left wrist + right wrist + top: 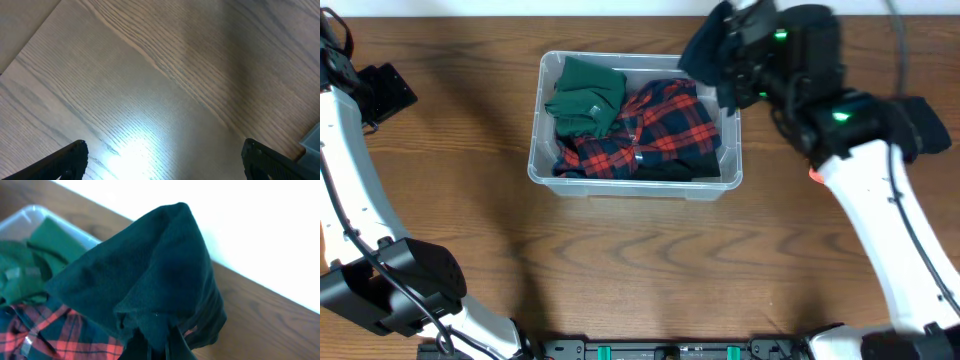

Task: Pack container
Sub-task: 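Lift the black clothes with the right gripper and carry into the bin, then lay the black clothes in the bin's right side and release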

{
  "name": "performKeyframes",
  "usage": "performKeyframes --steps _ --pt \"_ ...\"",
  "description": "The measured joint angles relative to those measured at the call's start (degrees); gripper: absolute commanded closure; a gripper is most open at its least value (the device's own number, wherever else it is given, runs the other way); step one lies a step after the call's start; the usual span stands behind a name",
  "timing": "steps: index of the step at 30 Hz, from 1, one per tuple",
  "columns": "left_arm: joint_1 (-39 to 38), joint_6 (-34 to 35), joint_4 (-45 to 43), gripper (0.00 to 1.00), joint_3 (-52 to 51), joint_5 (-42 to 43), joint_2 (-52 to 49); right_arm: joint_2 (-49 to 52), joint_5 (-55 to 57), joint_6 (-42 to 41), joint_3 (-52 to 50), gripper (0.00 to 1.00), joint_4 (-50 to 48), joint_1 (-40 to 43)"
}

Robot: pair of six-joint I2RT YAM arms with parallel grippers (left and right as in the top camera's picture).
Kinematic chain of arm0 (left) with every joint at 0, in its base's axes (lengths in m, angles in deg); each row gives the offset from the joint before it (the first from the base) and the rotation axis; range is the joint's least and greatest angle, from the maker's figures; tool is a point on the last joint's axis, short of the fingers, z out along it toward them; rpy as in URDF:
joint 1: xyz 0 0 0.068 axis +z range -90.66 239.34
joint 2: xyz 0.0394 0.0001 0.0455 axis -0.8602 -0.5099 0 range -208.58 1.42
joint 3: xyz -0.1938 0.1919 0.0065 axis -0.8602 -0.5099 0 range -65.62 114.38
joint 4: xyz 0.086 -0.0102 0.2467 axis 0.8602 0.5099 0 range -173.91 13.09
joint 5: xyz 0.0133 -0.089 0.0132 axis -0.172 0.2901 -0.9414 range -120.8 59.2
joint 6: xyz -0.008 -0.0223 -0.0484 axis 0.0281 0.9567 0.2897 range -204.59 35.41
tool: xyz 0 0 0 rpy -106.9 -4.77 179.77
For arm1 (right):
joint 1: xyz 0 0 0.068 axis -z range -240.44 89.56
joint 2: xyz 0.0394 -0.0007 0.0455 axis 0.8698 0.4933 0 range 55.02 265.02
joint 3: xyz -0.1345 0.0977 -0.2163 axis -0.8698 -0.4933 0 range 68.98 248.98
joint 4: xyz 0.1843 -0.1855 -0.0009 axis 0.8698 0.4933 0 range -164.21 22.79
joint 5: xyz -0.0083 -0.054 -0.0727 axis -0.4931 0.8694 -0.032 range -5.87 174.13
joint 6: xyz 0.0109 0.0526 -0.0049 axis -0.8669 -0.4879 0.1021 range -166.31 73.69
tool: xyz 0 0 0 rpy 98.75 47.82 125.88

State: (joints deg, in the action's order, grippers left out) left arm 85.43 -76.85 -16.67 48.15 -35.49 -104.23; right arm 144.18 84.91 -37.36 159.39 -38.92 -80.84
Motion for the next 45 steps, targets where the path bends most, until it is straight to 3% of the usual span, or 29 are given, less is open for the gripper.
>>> performKeyframes --steps 19,20,22,25,33,36,37,40,41,45 --pt "0.0 0.0 0.0 0.02 0.0 0.0 0.0 15.8 3.2 1.9 0.0 0.99 -4.5 -9.5" --pt "0.0 0.0 0.0 0.02 0.0 0.0 0.0 16.1 3.3 1.9 0.0 0.87 -4.5 -9.9" --pt "0.0 0.0 0.0 0.02 0.0 0.0 0.0 16.4 3.7 2.0 0.0 0.37 -4.9 -10.8" --pt "0.0 0.0 0.0 0.02 0.0 0.0 0.0 16.4 4.3 2.2 0.0 0.01 -5.6 -11.7" --pt "0.0 0.0 0.0 0.02 0.0 0.0 0.0 16.4 4.3 1.6 1.9 0.01 -2.7 -12.2" --pt "0.0 0.0 0.0 0.02 0.0 0.0 0.0 16.4 3.2 -0.2 4.2 0.01 -2.6 -12.2" --pt "0.0 0.0 0.0 0.02 0.0 0.0 0.0 16.4 2.8 -1.0 4.8 0.07 -3.0 -12.2" --pt "0.0 0.0 0.0 0.02 0.0 0.0 0.0 16.4 1.3 -3.9 5.7 0.89 -6.0 -12.0" --pt "0.0 0.0 0.0 0.02 0.0 0.0 0.0 16.4 0.9 -4.9 5.7 0.97 -6.6 -12.0" --pt "0.0 0.0 0.0 0.02 0.0 0.0 0.0 17.0 0.2 -9.4 5.9 0.99 -9.2 -11.8"
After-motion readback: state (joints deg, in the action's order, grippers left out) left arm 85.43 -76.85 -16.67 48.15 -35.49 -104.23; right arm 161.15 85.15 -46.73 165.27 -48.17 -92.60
